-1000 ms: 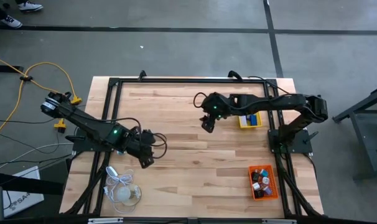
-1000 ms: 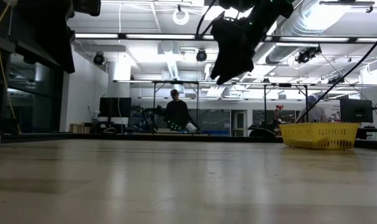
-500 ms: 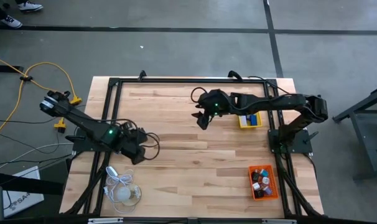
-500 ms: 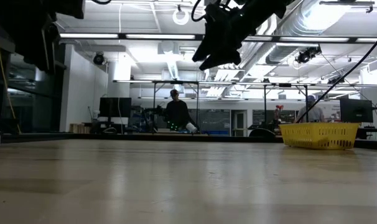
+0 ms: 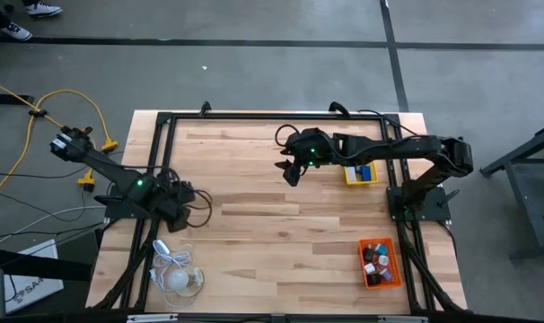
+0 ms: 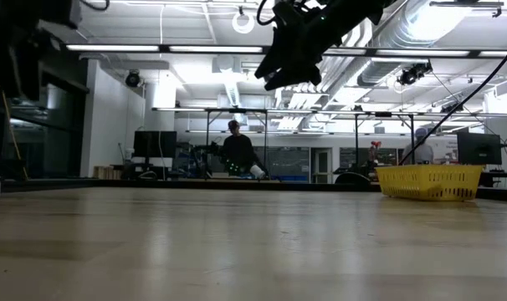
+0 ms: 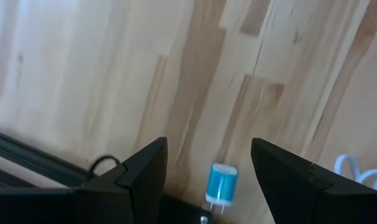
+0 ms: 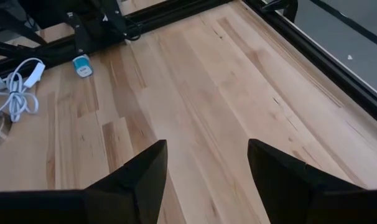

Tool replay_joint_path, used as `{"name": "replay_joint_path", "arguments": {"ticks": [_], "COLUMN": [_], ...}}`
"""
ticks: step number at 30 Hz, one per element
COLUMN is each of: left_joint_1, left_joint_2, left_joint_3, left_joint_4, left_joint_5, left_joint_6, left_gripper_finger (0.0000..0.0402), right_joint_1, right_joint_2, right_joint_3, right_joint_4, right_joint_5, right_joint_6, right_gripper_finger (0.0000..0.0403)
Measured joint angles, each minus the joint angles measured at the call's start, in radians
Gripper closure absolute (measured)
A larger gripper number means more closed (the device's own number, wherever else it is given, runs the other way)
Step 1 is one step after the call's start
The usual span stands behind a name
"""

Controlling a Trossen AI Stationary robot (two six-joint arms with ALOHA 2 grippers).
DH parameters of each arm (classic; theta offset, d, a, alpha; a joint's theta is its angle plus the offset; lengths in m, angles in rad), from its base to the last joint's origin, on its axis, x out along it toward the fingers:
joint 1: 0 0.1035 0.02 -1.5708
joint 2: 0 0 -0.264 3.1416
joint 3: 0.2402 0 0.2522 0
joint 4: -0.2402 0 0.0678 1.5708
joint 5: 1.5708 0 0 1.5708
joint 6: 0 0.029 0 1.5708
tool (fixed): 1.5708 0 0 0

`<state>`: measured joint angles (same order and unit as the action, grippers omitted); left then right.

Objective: Pick & Place Office items
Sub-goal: Put the light blue charger adapter into the orange bin

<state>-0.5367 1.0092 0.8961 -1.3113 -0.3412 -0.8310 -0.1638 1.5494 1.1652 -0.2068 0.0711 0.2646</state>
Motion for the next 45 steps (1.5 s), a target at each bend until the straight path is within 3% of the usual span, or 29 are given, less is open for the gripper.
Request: {"name": "replay_joint_path", "arguments": {"ticks": [7,15,21,35,45], "left_joint_1": [0.041,0.046,0.046,-0.030,-0.089], "left_joint_2": [-0.094,-0.105,-0.105,-0.104,-0.104], "left_joint_3": [-0.126,-0.217,-0.238,-0.245,-0.245], "left_joint_4": [0.038,0.139,0.139,0.143,0.169], "left_joint_5": [0.092,0.144,0.178,0.232,0.432], "left_joint_6": [-0.057,-0.073,-0.134,-0.006,-0.115], "left_gripper_finger": [0.0179,0.0179,0.0179,0.0179,0.0179], "right_joint_1": [0.000,0.000,0.000,0.000,0.000], "right_joint_2": [0.000,0.000,0.000,0.000,0.000], "right_joint_3": [0.000,0.000,0.000,0.000,0.000], "right_joint_4": [0.002,0.002,0.002,0.002,0.002], "right_joint_5": [0.000,0.000,0.000,0.000,0.000], "right_joint_6": [0.000,0.000,0.000,0.000,0.000], "right_gripper_finger": [0.0192,0.0192,0.0192,0.0192,0.0192]}}
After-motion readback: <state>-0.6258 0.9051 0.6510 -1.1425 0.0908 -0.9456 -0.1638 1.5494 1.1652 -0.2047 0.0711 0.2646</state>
